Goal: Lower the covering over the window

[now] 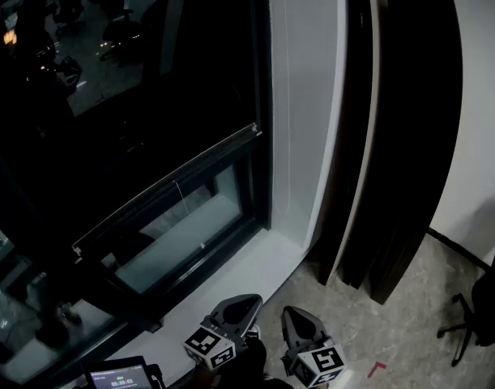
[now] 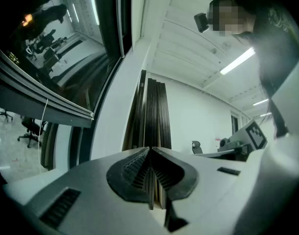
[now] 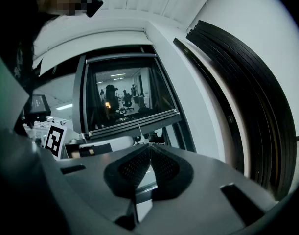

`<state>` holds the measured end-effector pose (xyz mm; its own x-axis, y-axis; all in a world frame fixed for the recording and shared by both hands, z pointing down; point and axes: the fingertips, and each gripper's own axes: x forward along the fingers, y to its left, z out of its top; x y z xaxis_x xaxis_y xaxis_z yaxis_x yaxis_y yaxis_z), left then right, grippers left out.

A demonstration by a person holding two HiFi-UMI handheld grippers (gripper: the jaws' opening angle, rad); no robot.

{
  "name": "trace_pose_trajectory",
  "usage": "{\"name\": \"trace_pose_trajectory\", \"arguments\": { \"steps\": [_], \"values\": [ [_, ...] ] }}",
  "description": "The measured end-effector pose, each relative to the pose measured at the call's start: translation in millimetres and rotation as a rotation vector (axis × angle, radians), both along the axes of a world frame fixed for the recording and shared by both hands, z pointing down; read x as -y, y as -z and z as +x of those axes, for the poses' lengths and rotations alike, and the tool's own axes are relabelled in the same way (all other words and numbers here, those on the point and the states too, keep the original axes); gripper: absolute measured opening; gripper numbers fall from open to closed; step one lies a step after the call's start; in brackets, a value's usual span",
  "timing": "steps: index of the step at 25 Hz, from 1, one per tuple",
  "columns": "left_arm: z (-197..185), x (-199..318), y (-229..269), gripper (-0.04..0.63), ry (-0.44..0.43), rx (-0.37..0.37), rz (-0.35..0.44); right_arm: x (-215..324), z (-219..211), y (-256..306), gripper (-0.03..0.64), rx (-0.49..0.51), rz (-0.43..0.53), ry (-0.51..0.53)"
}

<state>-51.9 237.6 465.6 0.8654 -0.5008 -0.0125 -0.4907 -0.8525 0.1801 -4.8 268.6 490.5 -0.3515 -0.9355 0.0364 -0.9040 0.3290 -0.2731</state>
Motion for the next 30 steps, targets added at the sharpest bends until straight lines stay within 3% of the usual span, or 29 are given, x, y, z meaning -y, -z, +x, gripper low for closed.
{"name": "trace_pose_trajectory", "arguments": {
  "steps": [8,14,19,30],
  "values": [
    [17,89,7,0.0,-0.014,-0.027,0.013,85,9,16,0.009,-0.02,0.01,0.024],
    [17,176,27,0.0,-0.028,-0.037,0.046,171,2,38,0.009,0.034,0.045,0.05],
    [13,239,34,0.0,-0.037,-0.049,0.057,235,-1,41,0.009,0.005,0.042,0.033],
    [16,308,18,0.0,-0.068,-0.056,0.008,319,11,37,0.011,-0.027,-0.001,-0.003]
  ]
}}
